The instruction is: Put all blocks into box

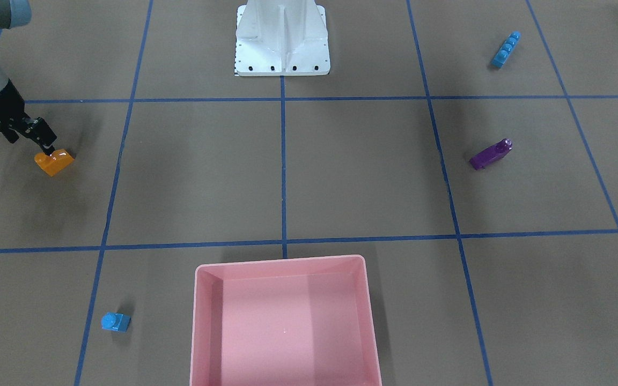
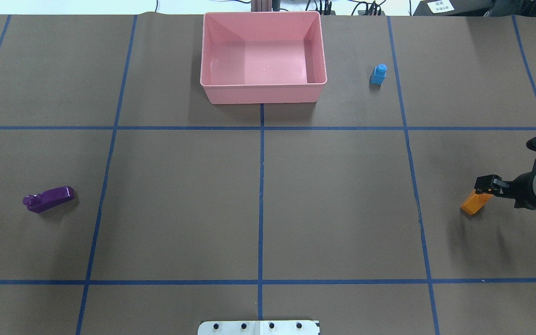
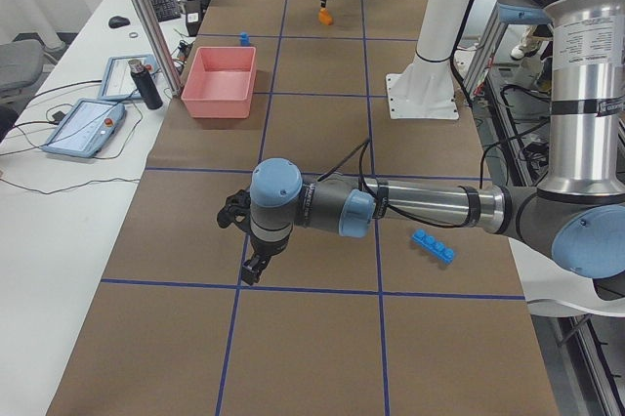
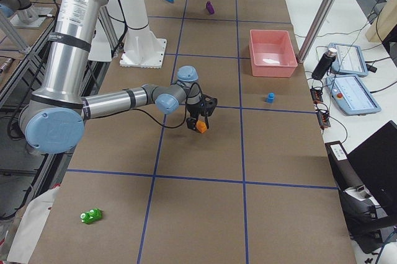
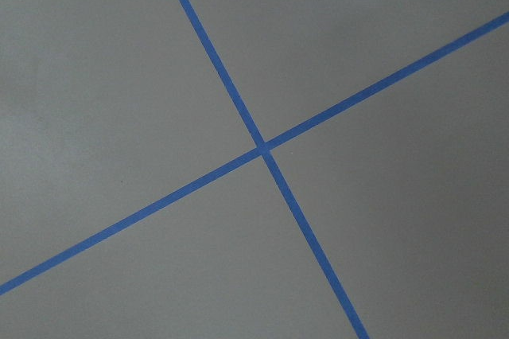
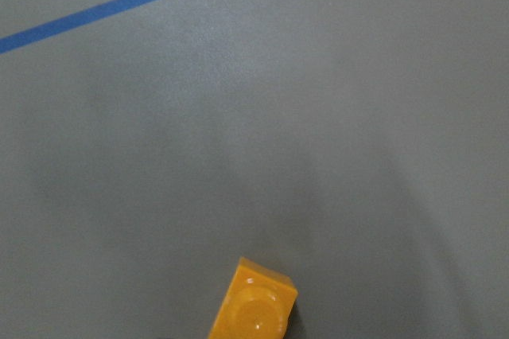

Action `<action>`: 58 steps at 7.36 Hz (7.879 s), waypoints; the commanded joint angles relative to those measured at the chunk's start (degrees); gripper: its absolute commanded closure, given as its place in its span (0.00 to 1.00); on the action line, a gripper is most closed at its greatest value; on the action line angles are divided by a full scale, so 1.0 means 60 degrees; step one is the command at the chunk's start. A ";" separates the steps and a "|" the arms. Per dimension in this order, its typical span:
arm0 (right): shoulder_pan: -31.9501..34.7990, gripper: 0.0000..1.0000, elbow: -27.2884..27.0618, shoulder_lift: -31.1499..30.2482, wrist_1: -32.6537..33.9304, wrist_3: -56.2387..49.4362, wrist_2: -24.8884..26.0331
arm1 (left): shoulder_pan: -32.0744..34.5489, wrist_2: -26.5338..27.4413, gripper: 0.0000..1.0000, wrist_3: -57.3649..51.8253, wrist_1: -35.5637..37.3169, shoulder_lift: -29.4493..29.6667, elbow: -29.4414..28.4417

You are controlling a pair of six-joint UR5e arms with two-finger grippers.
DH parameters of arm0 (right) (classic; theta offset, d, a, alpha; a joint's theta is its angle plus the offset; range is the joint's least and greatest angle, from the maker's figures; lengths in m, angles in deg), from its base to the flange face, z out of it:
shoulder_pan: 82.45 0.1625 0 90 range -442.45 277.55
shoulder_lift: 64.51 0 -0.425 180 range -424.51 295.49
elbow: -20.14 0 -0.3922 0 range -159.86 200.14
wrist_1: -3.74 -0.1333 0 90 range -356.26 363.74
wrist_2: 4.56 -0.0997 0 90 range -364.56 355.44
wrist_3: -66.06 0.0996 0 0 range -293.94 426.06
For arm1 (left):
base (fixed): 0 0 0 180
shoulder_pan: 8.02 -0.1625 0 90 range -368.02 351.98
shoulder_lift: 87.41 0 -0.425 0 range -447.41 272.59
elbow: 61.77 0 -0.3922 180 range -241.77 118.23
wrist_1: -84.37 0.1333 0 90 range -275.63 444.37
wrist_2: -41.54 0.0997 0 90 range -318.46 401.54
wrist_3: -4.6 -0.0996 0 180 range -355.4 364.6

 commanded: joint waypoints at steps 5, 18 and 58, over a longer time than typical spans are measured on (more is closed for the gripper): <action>-0.1465 0.48 0.0436 0.0281 0.0058 0.1738 0.1930 | -0.0015 0.0000 0.00 0.0000 -0.0002 0.0002 0.0014; 0.2240 1.00 0.8113 1.1372 0.0117 -0.4707 -0.1032 | -0.0220 -0.0293 0.00 0.0000 -0.0002 0.0002 -0.0030; 0.4086 0.00 0.7686 0.9553 0.2944 -0.8750 -0.3079 | -0.6929 0.2856 1.00 1.4268 0.0102 1.1666 -0.6662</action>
